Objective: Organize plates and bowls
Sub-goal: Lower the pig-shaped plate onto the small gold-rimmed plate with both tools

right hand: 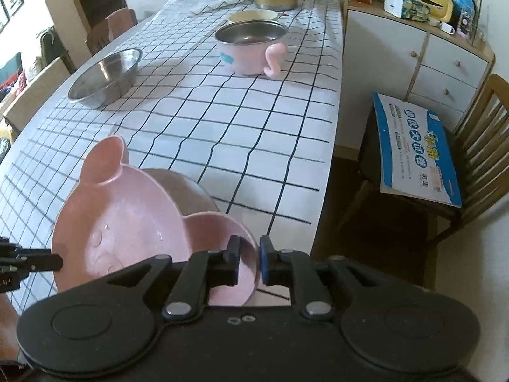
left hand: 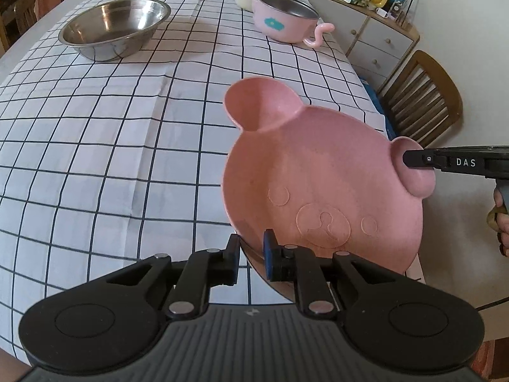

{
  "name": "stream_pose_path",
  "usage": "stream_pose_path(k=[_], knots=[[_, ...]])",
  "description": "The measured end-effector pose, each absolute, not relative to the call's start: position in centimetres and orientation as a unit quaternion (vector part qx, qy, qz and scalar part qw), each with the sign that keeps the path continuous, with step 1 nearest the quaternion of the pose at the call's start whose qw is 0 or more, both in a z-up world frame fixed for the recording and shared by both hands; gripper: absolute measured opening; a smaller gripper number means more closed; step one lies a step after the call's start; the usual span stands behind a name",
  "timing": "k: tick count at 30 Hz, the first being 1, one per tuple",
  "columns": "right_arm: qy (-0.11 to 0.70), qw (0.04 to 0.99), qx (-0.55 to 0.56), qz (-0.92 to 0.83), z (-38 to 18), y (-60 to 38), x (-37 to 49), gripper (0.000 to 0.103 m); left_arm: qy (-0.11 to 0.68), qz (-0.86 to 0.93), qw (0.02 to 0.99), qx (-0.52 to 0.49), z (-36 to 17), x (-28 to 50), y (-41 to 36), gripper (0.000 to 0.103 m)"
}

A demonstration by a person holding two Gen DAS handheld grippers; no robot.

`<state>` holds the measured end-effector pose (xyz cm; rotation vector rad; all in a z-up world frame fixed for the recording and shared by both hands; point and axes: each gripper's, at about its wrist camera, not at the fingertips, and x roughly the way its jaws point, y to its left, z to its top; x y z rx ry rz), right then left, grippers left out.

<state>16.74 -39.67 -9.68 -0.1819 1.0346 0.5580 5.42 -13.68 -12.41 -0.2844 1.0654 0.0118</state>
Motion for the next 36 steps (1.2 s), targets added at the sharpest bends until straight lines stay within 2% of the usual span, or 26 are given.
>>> stream_pose_path(k=[14,16,20,22,25,27,30,36], knots=[[0.493,0.828,-0.084,0.253,-9.7,-38.8,17.7,0.019,0.503,-0.002,0.853,-0.138,-12.1,5.8,-13.0,0.014],[0.494,0.829,-0.081,0.249,-9.5,-39.0,17.7,0.032,0.508,-0.009,0.850,-0.138,-12.2,5.9,-13.0,0.014],[0.494,0.829,-0.079,0.248,-9.2,-39.5,17.6,0.045,0.513,-0.011,0.848,-0.131,-12.3,5.9,-13.0,0.015],[0.492,0.831,-0.079,0.249,-9.0,-39.7,17.4,0.052,0.513,-0.011,0.850,-0.122,-12.2,5.7,-13.1,0.020],[0.491,0.830,-0.072,0.254,-8.5,-39.9,17.0,0.058,0.510,-0.017,0.853,-0.110,-12.0,5.3,-13.1,0.037],[0.486,0.831,-0.073,0.259,-8.1,-39.9,16.6,0.064,0.504,-0.020,0.857,-0.105,-11.8,5.0,-13.1,0.057],[0.475,0.834,-0.084,0.267,-7.4,-39.8,15.8,0.070,0.499,-0.024,0.861,-0.101,-11.4,4.7,-12.9,0.059],[0.467,0.837,-0.093,0.270,-6.7,-39.7,15.0,0.075,0.484,-0.024,0.870,-0.093,-10.3,4.3,-12.7,0.059]])
